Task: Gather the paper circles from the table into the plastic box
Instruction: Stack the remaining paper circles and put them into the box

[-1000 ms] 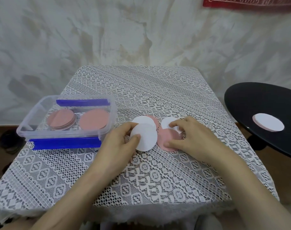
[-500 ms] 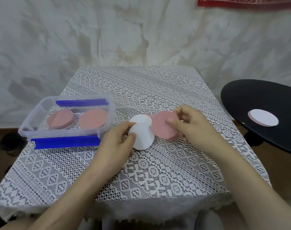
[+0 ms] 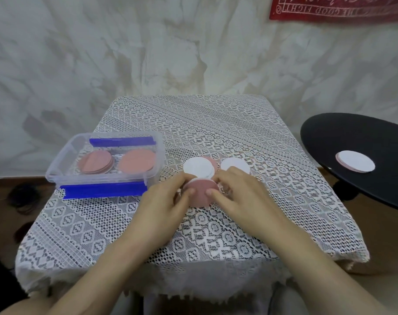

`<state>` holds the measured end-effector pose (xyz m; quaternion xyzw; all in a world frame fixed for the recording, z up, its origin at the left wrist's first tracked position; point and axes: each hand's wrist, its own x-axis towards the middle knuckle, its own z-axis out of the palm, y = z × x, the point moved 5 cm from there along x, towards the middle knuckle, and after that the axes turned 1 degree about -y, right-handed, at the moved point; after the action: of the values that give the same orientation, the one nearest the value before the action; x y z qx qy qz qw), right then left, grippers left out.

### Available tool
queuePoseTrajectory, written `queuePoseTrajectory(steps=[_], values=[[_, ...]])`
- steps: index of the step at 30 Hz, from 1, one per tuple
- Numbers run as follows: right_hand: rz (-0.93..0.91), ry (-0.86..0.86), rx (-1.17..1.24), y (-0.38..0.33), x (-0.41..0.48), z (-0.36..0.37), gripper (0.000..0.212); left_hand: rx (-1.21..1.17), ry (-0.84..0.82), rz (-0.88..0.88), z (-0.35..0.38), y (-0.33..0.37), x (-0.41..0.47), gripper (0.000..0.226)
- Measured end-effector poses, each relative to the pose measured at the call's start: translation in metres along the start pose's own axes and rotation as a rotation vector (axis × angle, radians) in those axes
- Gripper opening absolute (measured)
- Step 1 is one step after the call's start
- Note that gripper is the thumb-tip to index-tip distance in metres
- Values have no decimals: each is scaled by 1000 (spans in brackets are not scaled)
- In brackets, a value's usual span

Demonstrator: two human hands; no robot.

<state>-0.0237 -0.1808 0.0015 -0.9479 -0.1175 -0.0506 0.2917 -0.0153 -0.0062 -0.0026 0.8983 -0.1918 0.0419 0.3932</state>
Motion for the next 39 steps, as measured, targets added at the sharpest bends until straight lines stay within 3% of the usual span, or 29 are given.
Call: queuePoseTrajectory(steps=[8,11,15,19,24,33,39], values=[[-98,9,-30,-11,-3,5,14,2,21,46,-2,2,-1,11],[-100,60,5,-11,-2,2,13,-3,56,56,-5,3,1,12],[-84,-38,-122,-10,0,10,15,58,1,56,1,-2,1,12],[-86,14,-46,-10,1,8,13,50,67,79,-4,0,0,11],[-93,-6,-75,-7,0,18,19,22,16,44,3,-5,2,5],[-19,13,329,-22,10,9,10,-203,103,-46,-29,-5,-1,6],[-50,-88,370,-52,35,9,11,-274,171,-90,-60,-17,-6,9]])
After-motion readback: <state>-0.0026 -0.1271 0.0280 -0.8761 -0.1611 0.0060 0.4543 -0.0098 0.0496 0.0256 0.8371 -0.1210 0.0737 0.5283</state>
